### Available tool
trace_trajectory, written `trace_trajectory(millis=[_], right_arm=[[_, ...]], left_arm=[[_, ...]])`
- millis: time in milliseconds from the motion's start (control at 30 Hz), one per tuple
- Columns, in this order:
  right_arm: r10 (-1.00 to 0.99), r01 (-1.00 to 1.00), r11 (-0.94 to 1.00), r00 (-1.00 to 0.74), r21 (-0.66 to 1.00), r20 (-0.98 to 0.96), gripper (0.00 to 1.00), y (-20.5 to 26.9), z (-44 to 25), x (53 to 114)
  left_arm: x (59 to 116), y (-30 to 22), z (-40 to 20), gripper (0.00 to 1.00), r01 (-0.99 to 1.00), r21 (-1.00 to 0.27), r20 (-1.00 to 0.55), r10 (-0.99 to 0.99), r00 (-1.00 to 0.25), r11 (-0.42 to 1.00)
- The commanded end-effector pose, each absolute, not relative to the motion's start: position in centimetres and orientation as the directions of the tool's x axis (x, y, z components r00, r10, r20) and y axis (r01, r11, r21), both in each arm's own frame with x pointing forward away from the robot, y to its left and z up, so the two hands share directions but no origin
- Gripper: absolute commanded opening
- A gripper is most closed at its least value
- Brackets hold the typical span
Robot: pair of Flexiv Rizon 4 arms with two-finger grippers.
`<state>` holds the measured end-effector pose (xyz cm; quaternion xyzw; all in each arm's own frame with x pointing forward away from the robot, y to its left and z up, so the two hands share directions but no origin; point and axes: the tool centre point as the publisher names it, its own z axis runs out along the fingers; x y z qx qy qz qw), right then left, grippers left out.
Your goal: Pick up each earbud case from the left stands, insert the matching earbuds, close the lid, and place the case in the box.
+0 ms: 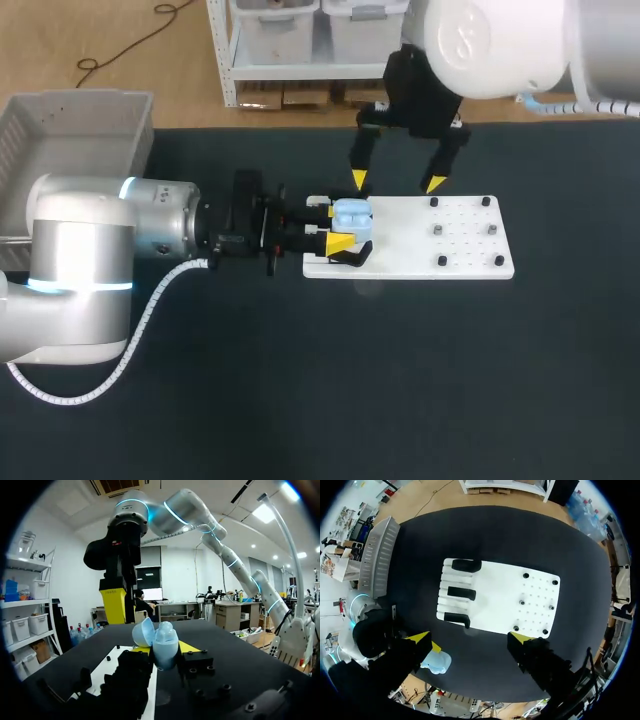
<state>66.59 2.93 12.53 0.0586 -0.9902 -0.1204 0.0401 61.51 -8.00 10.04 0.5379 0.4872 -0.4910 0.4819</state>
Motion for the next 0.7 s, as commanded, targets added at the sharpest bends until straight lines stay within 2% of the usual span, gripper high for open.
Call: trace_trajectory(millis=[33,700], right_arm=[[-0.136,-0.110,0.960,-0.987,0.256,0.088,1.00,2.9,12.2,66.3],[-0.170,-0.124,0.951,-0.975,0.283,0.143,1.00,3.1,11.1,63.5]], left_arm=[[61.3,-8.0,10.0,0.00,0.998,0.043,-0.998,0.050,0.046,-0.055],[61.3,-8.0,10.0,0.00,0.998,0.043,-0.998,0.050,0.046,-0.055]])
